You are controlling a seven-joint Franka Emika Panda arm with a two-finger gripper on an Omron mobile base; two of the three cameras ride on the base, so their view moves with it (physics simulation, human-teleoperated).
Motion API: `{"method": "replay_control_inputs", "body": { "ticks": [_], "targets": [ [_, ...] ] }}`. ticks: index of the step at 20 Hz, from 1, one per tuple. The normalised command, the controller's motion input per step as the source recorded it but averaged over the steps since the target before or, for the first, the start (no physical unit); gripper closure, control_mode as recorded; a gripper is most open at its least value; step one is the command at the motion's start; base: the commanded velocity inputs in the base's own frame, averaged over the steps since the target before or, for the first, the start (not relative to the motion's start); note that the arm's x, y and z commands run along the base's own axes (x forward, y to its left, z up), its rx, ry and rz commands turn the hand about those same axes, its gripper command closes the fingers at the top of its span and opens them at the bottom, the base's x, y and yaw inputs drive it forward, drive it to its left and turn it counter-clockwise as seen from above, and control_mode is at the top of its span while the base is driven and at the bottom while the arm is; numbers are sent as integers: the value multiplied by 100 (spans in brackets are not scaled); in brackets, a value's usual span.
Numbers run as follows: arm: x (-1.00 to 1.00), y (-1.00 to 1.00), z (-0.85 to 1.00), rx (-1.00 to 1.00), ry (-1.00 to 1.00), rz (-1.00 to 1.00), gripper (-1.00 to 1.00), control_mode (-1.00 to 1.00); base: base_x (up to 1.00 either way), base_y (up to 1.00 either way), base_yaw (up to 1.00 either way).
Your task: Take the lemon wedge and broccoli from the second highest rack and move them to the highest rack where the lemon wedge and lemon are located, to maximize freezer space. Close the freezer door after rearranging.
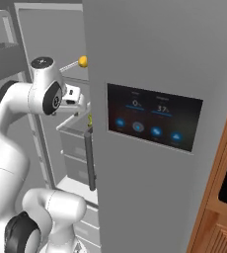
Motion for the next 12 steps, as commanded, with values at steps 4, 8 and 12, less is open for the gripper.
{"method": "replay_control_inputs", "body": {
  "ticks": [4, 8, 12],
  "targets": [
    [0, 0, 0, 0, 0, 0, -100, 100, 61, -14, 9],
    [0, 0, 0, 0, 0, 0, -100, 100, 61, -9, 5],
    [52, -1, -21, 5, 0, 9, -100, -100, 0, 0, 0]
  ]
}}
